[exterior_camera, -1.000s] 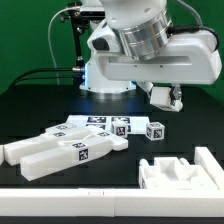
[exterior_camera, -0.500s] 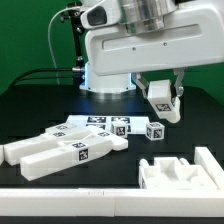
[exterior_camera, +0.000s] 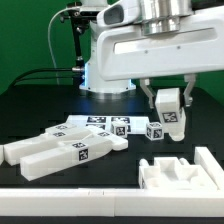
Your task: Assemble chair
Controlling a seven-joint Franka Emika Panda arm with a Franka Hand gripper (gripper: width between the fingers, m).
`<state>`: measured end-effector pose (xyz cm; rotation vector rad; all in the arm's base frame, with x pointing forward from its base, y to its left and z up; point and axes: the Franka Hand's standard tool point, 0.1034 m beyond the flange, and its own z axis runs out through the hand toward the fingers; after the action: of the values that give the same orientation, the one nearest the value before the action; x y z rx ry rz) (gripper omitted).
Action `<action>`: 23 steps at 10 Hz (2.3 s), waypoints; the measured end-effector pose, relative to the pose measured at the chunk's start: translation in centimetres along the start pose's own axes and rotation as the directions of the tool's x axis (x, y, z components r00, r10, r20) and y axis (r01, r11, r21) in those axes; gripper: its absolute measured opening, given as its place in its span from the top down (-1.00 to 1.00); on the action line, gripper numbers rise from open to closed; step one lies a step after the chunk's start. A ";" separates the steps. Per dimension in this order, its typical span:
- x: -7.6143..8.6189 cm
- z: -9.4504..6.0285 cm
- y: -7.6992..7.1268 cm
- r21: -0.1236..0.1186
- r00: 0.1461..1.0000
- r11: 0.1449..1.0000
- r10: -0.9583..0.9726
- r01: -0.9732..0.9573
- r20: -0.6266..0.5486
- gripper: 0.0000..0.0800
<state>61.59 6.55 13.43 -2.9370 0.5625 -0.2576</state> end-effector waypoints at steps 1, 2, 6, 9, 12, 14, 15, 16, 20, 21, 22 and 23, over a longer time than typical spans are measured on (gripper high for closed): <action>0.7 -0.1 -0.8 -0.006 0.998 0.998 -0.055 0.055 -0.029 0.29; 1.3 -0.1 -1.5 -0.011 0.986 0.991 -0.133 0.133 -0.100 0.29; 0.7 0.5 -2.4 0.019 0.940 0.986 -0.153 0.167 -0.304 0.29; 0.9 2.4 -2.3 -0.068 0.898 0.944 -0.327 0.321 -0.296 0.29; 0.7 2.7 -2.4 -0.088 0.884 0.934 -0.357 0.347 -0.301 0.29; 0.6 2.8 -2.5 -0.088 0.883 0.933 -0.360 0.350 -0.301 0.29; 0.1 3.4 -3.2 -0.091 0.868 0.925 -0.377 0.368 -0.323 0.29; -0.7 4.3 -3.7 -0.094 0.861 0.918 -0.393 0.384 -0.323 0.29; -0.7 5.1 -3.5 -0.102 0.855 0.914 -0.404 0.393 -0.326 0.29; -0.4 5.2 -3.3 -0.106 0.852 0.912 -0.408 0.396 -0.327 0.29; -0.1 5.2 -3.3 -0.109 0.848 0.910 -0.413 0.401 -0.331 0.29; 0.0 5.3 -3.6 -0.109 0.845 0.909 -0.415 0.403 -0.337 0.29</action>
Offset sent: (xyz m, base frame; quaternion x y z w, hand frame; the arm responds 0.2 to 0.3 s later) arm 0.0000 0.0000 0.0000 0.0000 0.1938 0.0000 0.9810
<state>63.87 10.38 8.90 -3.0277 -0.0452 -0.8448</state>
